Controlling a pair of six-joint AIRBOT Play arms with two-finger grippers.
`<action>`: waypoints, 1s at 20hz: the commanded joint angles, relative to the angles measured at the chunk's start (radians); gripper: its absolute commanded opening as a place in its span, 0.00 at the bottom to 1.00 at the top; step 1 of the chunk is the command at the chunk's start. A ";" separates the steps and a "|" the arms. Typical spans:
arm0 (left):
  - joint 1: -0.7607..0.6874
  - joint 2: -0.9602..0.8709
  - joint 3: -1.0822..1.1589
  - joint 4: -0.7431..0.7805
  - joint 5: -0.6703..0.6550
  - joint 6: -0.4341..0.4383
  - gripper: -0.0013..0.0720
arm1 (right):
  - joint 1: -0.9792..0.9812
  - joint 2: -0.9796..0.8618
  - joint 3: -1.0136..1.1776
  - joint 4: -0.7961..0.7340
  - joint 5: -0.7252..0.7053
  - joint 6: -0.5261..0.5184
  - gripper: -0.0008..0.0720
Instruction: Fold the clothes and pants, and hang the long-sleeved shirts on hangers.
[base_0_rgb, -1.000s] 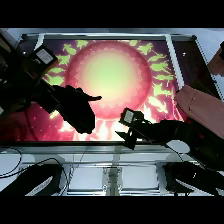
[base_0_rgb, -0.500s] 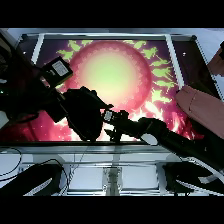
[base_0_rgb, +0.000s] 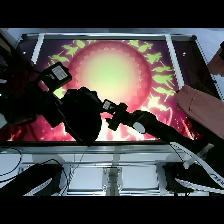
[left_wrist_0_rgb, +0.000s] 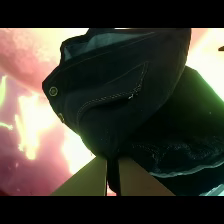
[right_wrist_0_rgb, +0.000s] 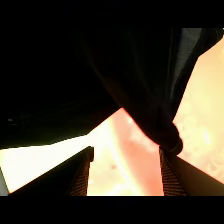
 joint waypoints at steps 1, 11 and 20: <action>-0.001 0.003 0.001 0.000 -0.005 -0.004 0.06 | -0.016 -0.106 0.092 -0.002 0.042 -0.097 0.62; 0.001 0.003 0.001 0.010 -0.004 -0.004 0.06 | -0.079 -0.357 0.236 0.038 0.057 -0.111 0.61; 0.028 0.005 0.001 0.201 0.014 -0.084 0.06 | -0.117 -0.234 0.354 0.015 0.331 -0.084 0.03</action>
